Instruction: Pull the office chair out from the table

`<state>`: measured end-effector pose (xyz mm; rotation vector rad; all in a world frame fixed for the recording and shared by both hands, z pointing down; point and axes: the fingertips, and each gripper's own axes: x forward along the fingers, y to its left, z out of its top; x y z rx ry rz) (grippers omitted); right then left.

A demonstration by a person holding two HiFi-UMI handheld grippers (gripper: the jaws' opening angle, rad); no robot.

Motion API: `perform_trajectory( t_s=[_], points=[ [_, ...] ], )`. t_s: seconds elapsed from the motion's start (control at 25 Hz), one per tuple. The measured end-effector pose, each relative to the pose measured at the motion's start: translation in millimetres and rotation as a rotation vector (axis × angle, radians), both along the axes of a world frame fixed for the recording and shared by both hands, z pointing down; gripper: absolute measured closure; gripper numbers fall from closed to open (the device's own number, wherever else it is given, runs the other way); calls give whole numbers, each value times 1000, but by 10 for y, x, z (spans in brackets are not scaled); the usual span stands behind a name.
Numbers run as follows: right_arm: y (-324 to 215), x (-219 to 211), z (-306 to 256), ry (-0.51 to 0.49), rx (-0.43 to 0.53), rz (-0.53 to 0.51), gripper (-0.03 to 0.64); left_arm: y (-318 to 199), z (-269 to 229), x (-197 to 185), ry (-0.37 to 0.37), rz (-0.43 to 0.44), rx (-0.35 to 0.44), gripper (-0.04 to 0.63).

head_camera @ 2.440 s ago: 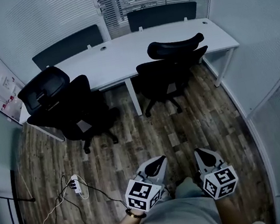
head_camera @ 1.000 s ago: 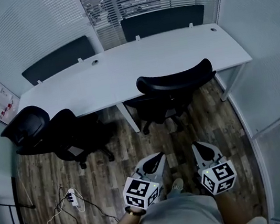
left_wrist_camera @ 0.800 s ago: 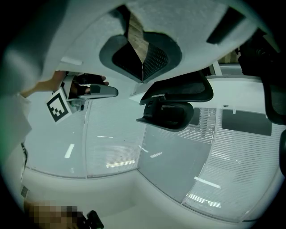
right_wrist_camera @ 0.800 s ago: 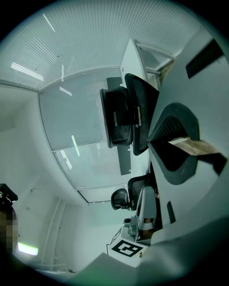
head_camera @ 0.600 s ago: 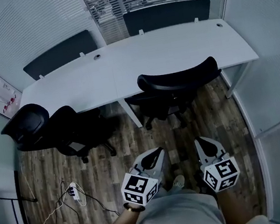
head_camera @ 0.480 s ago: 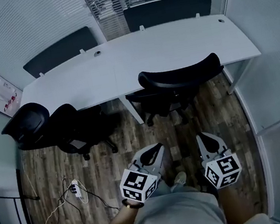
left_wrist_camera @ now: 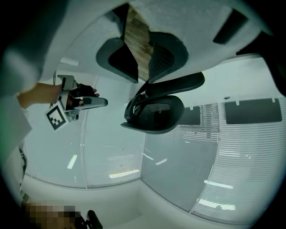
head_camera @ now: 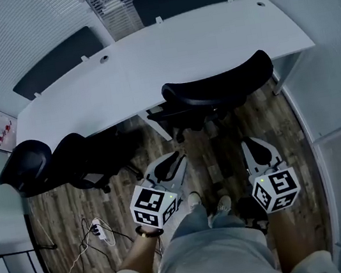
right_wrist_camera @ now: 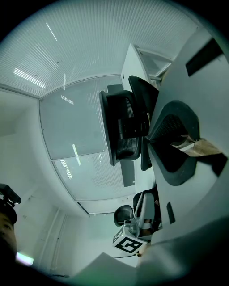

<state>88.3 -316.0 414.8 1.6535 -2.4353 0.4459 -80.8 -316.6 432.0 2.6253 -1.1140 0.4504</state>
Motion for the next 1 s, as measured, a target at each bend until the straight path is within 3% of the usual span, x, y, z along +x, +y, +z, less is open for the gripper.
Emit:
perform_trajectory(
  t_s=[0.32,0.44,0.64,1.0],
  points=[
    [-390,59,52,-9,11,68,607,-367,200,-126,-23,60,-19,475],
    [-515,80,81,-10,7,87,519,-511,239,-202,-50,68,-14,446],
    [-710,131,112,7,22,129,451,-767,278,-330,-94,78,-3,389],
    [-903,102,127,59,40,154,394,-1173,385,-375,-239,164,40,328]
  ],
)
